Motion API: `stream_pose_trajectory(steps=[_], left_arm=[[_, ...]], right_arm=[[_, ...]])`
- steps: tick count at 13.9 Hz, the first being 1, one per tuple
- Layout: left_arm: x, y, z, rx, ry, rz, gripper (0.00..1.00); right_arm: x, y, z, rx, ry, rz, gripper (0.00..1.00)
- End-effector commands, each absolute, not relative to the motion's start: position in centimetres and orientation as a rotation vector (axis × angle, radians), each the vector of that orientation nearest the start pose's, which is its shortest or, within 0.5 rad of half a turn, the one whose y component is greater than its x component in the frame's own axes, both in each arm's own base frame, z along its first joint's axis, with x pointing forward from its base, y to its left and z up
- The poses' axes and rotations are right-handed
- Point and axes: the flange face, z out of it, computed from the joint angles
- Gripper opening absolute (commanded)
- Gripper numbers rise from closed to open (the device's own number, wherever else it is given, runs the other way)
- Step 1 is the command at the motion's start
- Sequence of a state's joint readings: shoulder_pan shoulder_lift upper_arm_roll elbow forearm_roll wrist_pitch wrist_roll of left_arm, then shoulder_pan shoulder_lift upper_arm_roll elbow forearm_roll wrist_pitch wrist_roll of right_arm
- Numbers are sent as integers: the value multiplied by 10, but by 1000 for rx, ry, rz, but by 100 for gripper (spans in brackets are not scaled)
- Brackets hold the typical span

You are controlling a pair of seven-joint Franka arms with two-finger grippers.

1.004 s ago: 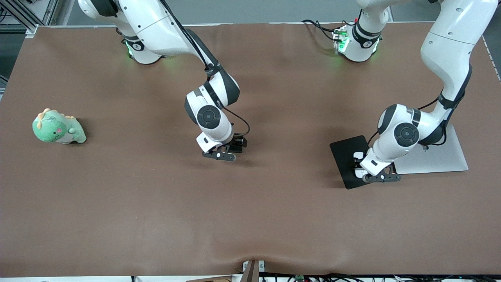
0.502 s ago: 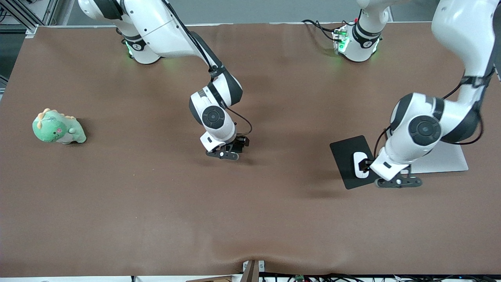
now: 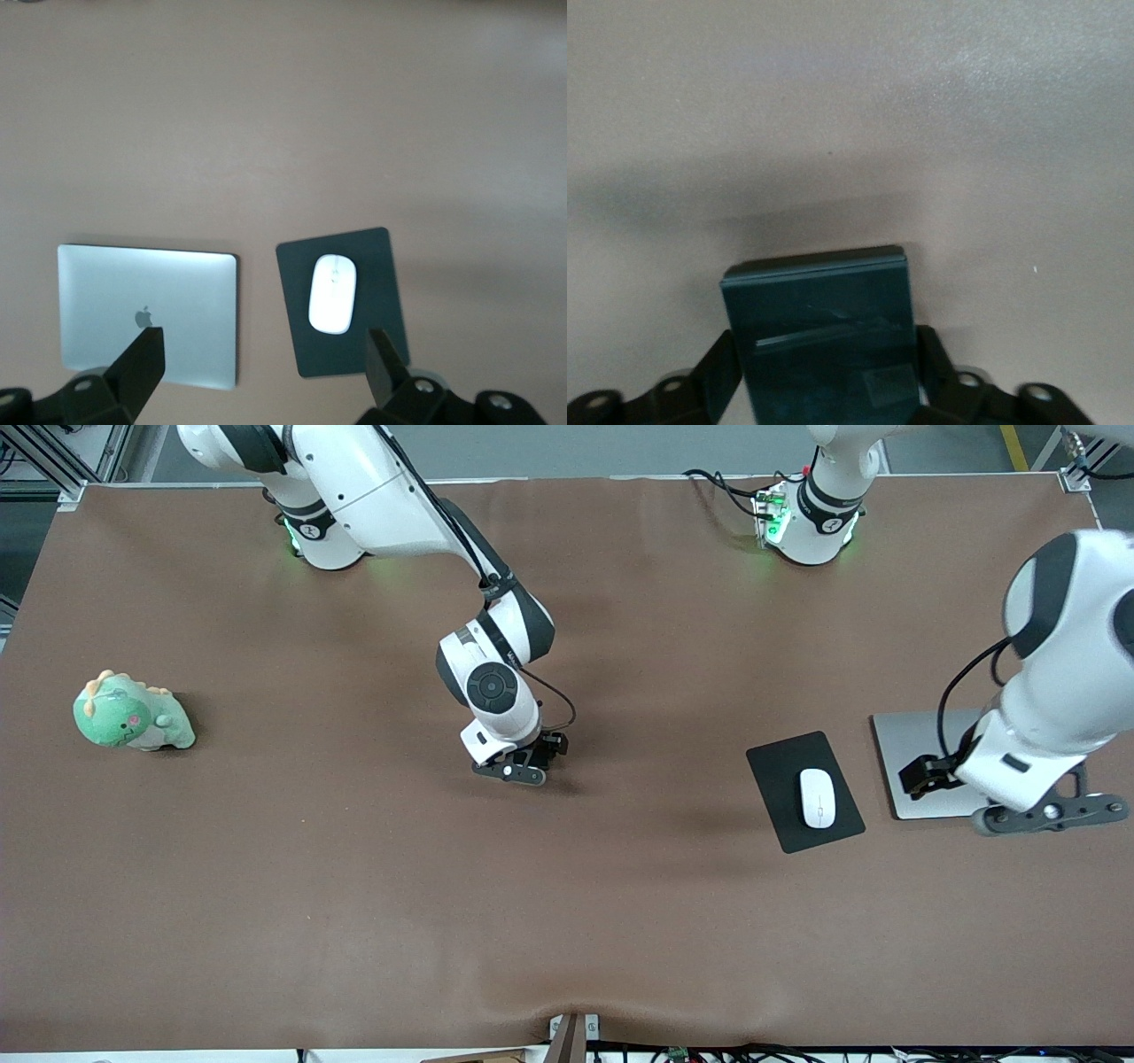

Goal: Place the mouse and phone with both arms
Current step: 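Lower the mouse onto the pad and open the left gripper, then lift the phone with the right gripper while the left gripper withdraws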

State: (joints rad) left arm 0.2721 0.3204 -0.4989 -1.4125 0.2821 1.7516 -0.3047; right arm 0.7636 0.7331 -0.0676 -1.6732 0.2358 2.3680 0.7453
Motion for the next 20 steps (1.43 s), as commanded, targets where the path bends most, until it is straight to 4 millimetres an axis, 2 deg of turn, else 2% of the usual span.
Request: stream_pose_trajectory(steps=[1, 2, 3, 4, 6, 9, 10, 13, 15, 18, 20], left_arm=[[624, -74, 585, -3081, -99, -99, 100], [614, -73, 596, -3068, -102, -82, 100], [605, -75, 615, -3062, -101, -112, 100], [597, -79, 632, -3061, -103, -157, 100], [578, -85, 661, -3037, -100, -222, 100], [570, -87, 665, -3048, -98, -180, 100], [565, -89, 671, -3060, -102, -190, 100], [560, -99, 672, -3060, -58, -191, 100], [550, -86, 680, -3061, -19, -198, 100], [539, -67, 678, -3085, -56, -173, 100], [539, -60, 672, -3133, -83, -137, 100]], right_arm=[[511, 446, 172, -3045, 319, 156, 55], [512, 446, 174, -3045, 310, 154, 31], [513, 447, 177, -3042, 314, 154, 3], [517, 446, 180, -3037, 324, 152, 0], [521, 439, 185, -3042, 351, 176, 0], [534, 416, 204, -3049, 410, 238, 0], [538, 410, 211, -3050, 415, 256, 0], [555, 377, 234, -3038, 483, 295, 0], [562, 352, 247, -3026, 532, 314, 0], [563, 306, 259, -3018, 508, 325, 0], [561, 279, 268, -3009, 508, 327, 0]])
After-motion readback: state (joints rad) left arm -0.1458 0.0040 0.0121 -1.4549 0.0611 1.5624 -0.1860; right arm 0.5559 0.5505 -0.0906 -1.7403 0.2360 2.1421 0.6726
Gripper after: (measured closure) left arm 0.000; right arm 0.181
